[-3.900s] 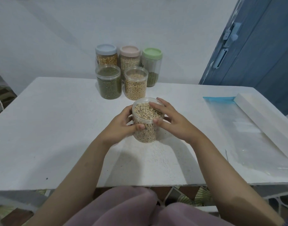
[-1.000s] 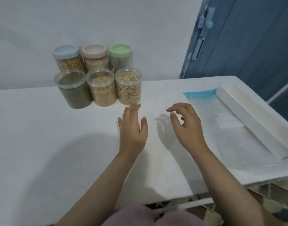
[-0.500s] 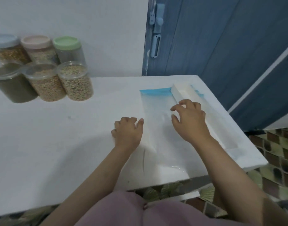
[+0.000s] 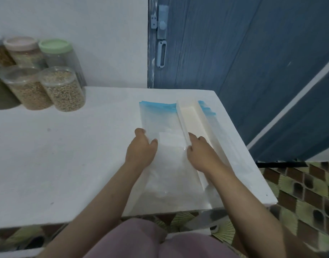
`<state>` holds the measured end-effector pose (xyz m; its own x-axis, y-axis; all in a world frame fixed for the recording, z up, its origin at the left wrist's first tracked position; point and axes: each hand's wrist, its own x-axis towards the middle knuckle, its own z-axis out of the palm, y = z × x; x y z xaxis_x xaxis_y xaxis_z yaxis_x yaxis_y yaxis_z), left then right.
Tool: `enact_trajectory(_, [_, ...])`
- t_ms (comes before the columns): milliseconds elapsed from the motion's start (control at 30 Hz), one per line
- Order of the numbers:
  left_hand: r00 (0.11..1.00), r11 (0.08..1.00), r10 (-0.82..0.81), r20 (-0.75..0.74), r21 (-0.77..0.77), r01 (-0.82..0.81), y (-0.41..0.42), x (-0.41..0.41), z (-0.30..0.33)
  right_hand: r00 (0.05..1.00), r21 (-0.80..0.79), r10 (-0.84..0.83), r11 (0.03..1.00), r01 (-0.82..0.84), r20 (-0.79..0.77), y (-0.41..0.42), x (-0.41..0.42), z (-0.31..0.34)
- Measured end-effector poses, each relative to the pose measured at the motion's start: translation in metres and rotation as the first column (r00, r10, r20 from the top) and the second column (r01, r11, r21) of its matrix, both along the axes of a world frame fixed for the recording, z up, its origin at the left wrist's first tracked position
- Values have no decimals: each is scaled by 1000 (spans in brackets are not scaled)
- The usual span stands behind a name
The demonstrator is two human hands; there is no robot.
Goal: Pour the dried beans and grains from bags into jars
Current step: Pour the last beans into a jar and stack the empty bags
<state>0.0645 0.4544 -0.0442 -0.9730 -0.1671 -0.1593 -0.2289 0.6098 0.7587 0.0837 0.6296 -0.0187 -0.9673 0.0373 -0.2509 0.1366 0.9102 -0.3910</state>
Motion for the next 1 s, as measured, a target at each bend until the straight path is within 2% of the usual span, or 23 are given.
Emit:
enact_trajectory(200, [997,1000,27,-67,-3,-27,-1,4,-9,999,20,-6,1000,8,-53,-2,-8,-7])
enact_trajectory(300, [991,998,46,-126,-29,-50,-25,-2,-9,997,48,-36,998,40,-65,5,-13,-9])
enact_trajectory(667, [980,993,115,-160,-21,-120,-107,-3,-12,990,34,-105,993,109,-94,11,-21,-7])
enact_trajectory(867, [968,984,170,-185,-21,-176,-148,-2,-12,992,164,-77,982,94,-104,-6,-19,-7])
enact_trajectory(933, [966,981,181,-185,-34,-190,-160,-3,-11,982,229,-58,968,99,-181,-16,-17,-4])
enact_trajectory(1000, [967,980,192,-164,-20,-198,-170,-5,-10,949,224,18,973,57,-316,-29,-14,-1])
